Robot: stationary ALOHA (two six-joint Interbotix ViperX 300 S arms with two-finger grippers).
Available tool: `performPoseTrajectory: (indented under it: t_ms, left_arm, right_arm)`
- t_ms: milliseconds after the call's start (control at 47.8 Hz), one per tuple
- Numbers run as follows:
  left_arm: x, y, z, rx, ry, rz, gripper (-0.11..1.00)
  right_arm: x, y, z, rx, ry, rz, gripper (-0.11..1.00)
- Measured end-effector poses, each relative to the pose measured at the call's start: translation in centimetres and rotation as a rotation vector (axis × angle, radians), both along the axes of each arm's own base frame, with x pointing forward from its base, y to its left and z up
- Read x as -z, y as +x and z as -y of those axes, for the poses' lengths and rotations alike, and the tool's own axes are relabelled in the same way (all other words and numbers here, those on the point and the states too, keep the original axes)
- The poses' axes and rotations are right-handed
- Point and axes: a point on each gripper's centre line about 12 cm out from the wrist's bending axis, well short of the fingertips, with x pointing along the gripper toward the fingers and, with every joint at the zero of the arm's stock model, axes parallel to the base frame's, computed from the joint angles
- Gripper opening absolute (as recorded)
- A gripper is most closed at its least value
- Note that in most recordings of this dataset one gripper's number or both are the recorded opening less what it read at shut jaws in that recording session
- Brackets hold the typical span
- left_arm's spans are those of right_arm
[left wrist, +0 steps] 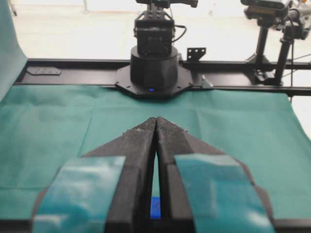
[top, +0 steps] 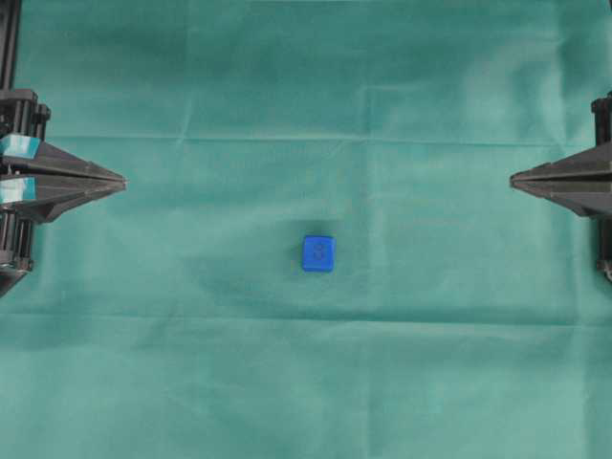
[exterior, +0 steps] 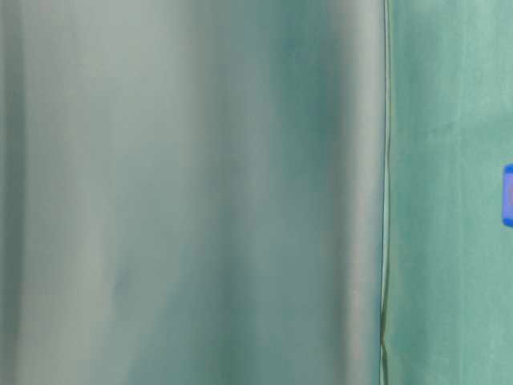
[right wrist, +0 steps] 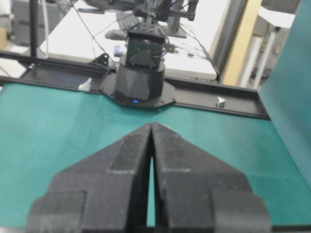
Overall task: Handover the blue block to the right arm after grasping it with the left arm, then place it in the designated position.
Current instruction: 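Open the left gripper while holding position at the table edge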
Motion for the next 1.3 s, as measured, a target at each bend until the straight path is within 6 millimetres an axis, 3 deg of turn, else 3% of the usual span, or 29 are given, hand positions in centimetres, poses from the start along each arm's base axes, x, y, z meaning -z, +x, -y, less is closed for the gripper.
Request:
performPoseTrajectory:
  t_ms: [586, 669, 753, 920, 1025, 1108, 1297]
  left_arm:
    - [0.71, 0.15, -0.03, -0.002, 0.008, -0.081, 0.02]
    - [0.68, 0.18, -0.06, -0.004, 0.006, -0.081, 0.07]
    - [0.67, 0.22, -0.06, -0.003, 0.003, -0.083, 0.21]
    - [0.70, 0.22, -0.06, -0.003, 0.002, -0.086, 0.67]
    - [0.67, 0.25, -0.06, -0.003, 0.002, -0.086, 0.92]
    - [0.50, 0.24, -0.06, -0.003, 0.000, -0.080, 1.00]
    - [0.51, 0.24, -0.06, -0.003, 0.002, -0.081, 1.00]
  right_arm:
    - [0.73, 0.17, 0.02, -0.002, 0.076, -0.091, 0.00]
    - [0.71, 0.17, 0.02, -0.002, 0.089, -0.092, 0.02]
    - [0.52, 0.20, 0.01, -0.003, 0.099, -0.088, 0.15]
    - [0.44, 0.24, -0.01, -0.005, 0.116, -0.088, 0.65]
    - [0.31, 0.24, -0.02, -0.005, 0.116, -0.089, 0.89]
    - [0.21, 0.30, -0.01, -0.004, 0.118, -0.095, 0.94]
    - [-0.05, 0.34, 0.11, 0.001, 0.117, -0.092, 0.94]
